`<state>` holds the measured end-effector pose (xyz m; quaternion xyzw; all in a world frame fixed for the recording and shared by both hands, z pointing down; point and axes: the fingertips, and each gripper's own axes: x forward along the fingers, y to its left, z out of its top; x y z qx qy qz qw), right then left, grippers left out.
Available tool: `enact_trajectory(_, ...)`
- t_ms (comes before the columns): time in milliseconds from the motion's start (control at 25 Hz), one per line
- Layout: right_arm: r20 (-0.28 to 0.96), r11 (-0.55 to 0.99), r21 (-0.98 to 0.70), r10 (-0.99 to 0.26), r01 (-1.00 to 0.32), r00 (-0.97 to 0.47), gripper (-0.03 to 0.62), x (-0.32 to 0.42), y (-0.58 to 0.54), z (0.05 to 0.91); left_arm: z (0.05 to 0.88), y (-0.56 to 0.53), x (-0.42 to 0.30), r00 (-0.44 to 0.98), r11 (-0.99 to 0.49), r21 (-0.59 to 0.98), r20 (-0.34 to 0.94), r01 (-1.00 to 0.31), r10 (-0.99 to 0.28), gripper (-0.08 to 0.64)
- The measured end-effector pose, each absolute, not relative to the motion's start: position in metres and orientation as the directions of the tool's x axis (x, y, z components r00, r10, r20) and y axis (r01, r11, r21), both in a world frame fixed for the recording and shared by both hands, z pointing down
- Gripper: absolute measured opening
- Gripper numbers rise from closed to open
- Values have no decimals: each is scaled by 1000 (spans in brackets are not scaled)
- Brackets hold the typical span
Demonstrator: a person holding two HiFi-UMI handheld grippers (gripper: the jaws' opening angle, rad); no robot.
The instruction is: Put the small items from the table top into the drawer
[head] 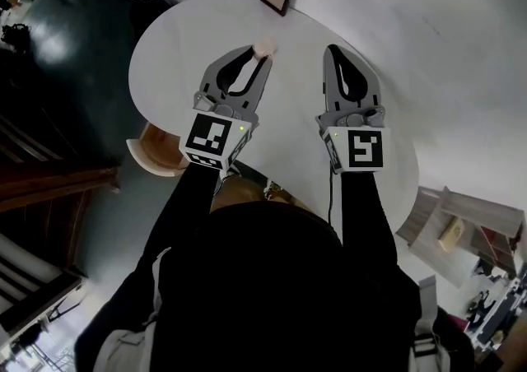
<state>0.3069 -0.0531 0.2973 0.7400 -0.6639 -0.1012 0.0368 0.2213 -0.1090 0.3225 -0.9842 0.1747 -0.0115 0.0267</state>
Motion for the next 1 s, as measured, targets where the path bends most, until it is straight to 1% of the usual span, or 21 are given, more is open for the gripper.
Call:
enact_trajectory(240, -100, -10, 179, -995, -984, -8, 28, 267, -86, 298, 320, -130, 179, 901, -899, -79, 19, -430, -433, 95)
enact_trajectory(560, -104, 178, 167, -975, -970, -197, 28, 183, -135, 302, 319, -159, 87, 806, -804, -103, 33, -586, -591, 95)
enact_trajectory(840, -113, 379, 153, -911, -913, -397, 28, 91, -172, 305, 317, -175, -6, 668, -667, -122, 40, -735, -743, 95)
enact_trajectory(1000, -117, 464, 140, -869, -874, -480, 28, 40, -181, 307, 316, -173, -53, 607, -607, -133, 46, -784, -794, 95)
